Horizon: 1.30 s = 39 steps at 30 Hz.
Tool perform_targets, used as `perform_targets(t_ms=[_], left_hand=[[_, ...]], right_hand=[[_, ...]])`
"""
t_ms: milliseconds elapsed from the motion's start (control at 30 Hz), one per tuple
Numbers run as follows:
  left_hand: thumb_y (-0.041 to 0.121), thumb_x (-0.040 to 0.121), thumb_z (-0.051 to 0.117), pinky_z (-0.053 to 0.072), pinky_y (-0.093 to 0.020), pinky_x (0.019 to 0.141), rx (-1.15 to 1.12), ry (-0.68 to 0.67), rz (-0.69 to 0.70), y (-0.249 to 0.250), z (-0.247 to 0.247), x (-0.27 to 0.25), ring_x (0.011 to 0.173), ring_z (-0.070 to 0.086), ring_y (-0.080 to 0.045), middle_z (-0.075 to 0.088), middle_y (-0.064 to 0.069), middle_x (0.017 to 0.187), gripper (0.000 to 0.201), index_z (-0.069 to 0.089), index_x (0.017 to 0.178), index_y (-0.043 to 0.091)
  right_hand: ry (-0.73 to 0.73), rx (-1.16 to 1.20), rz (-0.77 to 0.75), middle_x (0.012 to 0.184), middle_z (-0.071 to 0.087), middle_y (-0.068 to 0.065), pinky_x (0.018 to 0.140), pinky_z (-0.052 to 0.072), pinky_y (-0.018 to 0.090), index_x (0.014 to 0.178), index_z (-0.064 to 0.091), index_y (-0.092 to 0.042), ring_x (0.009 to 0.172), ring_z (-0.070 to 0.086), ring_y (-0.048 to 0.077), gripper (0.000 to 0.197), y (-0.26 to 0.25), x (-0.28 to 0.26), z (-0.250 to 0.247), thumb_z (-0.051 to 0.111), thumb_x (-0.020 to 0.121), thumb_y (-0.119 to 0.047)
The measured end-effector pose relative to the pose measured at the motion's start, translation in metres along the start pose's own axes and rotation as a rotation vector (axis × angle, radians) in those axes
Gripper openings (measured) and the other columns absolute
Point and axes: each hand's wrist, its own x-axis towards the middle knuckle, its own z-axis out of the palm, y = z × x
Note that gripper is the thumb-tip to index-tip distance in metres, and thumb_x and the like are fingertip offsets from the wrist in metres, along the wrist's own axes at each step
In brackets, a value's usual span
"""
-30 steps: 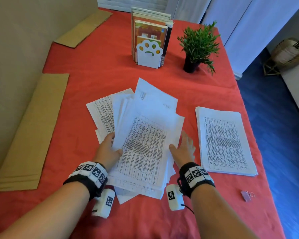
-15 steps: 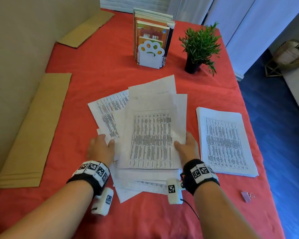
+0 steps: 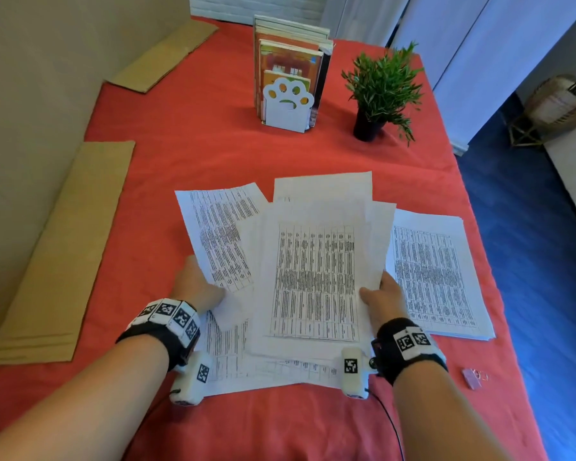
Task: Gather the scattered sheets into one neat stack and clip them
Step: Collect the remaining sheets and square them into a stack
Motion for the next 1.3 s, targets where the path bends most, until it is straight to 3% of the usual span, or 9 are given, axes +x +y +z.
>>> perform_targets(t_ms=[167,367,467,567,633,700,867,1133,1300], left_hand=[[0.003,0.083,0.063,0.043,-0.032,0.085,-0.052,0.066,0.041,0.001,0.004,-0.013,0.105,0.058,-0.030,0.060,-0.010,0.114,0.046,0.043,0.124,0.008],[-0.015,0.072,0.058,0.042,-0.023,0.056,-0.028,-0.133,-0.004,-0.003,-0.004,-0.012,0.087,0.054,-0.023,0.053,0.005,0.087,0.066,0.038,0.127,0.015],[-0.008,0.076,0.054,0.052,-0.039,0.078,-0.157,-0.180,-0.029,-0.006,0.001,-0.012,0.099,0.057,-0.026,0.059,-0.005,0.106,0.066,0.034,0.132,0.021],[0.022,0.095,0.045,0.038,-0.039,0.102,-0.303,-0.126,-0.042,0.000,0.012,-0.021,0.123,0.046,-0.027,0.046,-0.007,0.140,0.049,0.028,0.141,0.017],[0.030,0.100,0.033,0.026,-0.036,0.109,-0.278,-0.085,-0.014,0.005,0.018,-0.028,0.136,0.034,-0.027,0.034,-0.007,0.148,0.050,0.022,0.144,0.010],[0.027,0.100,0.031,0.028,-0.033,0.105,-0.243,-0.048,0.014,0.006,0.022,-0.032,0.131,0.038,-0.029,0.040,-0.011,0.142,0.044,0.028,0.139,0.005],[0.014,0.099,0.032,0.031,-0.028,0.097,-0.282,-0.028,0.100,0.005,0.026,-0.033,0.113,0.044,-0.016,0.044,0.001,0.130,0.044,0.024,0.142,0.015],[0.013,0.099,0.030,0.035,-0.030,0.098,-0.279,0.052,0.078,0.003,0.026,-0.027,0.119,0.047,-0.023,0.046,0.000,0.132,0.049,0.019,0.147,0.017],[0.011,0.099,0.031,0.038,-0.033,0.096,-0.195,0.014,0.072,0.000,0.030,-0.027,0.114,0.049,-0.027,0.048,-0.010,0.134,0.051,0.017,0.148,0.018]], right_hand=[[-0.013,0.029,-0.043,0.094,0.071,0.001,0.085,0.055,0.045,0.086,0.060,-0.035,0.090,0.067,0.028,0.045,-0.010,-0.003,0.001,0.048,0.080,0.008],[-0.013,0.115,-0.016,0.093,0.070,0.000,0.084,0.054,0.044,0.088,0.061,-0.034,0.091,0.067,0.027,0.046,-0.017,0.000,-0.007,0.049,0.081,0.011],[-0.086,0.102,0.012,0.102,0.069,0.005,0.088,0.054,0.049,0.100,0.058,-0.027,0.095,0.067,0.028,0.039,-0.015,-0.004,0.006,0.051,0.083,0.007],[-0.113,0.040,-0.006,0.098,0.068,0.004,0.088,0.054,0.046,0.102,0.058,-0.020,0.092,0.066,0.026,0.019,-0.005,-0.009,0.030,0.050,0.087,-0.012],[-0.108,-0.062,-0.055,0.083,0.062,0.000,0.078,0.049,0.031,0.093,0.057,-0.014,0.084,0.059,0.022,0.012,-0.004,-0.016,0.043,0.045,0.094,-0.017],[-0.054,-0.179,-0.108,0.077,0.055,0.001,0.065,0.040,0.027,0.093,0.056,-0.010,0.079,0.052,0.022,0.014,-0.003,-0.020,0.047,0.043,0.096,-0.012],[0.081,-0.308,-0.128,0.101,0.066,0.010,0.079,0.039,0.024,0.126,0.056,-0.015,0.094,0.059,0.027,0.037,0.000,-0.022,0.042,0.045,0.092,-0.005],[0.178,-0.422,-0.203,0.112,0.057,0.016,0.082,0.046,0.036,0.117,0.059,-0.009,0.099,0.058,0.034,0.026,0.003,-0.017,0.048,0.047,0.093,-0.010],[0.108,-0.454,-0.197,0.109,0.066,0.013,0.079,0.044,0.029,0.116,0.060,-0.010,0.100,0.060,0.028,0.031,0.005,-0.013,0.043,0.044,0.090,-0.002]])
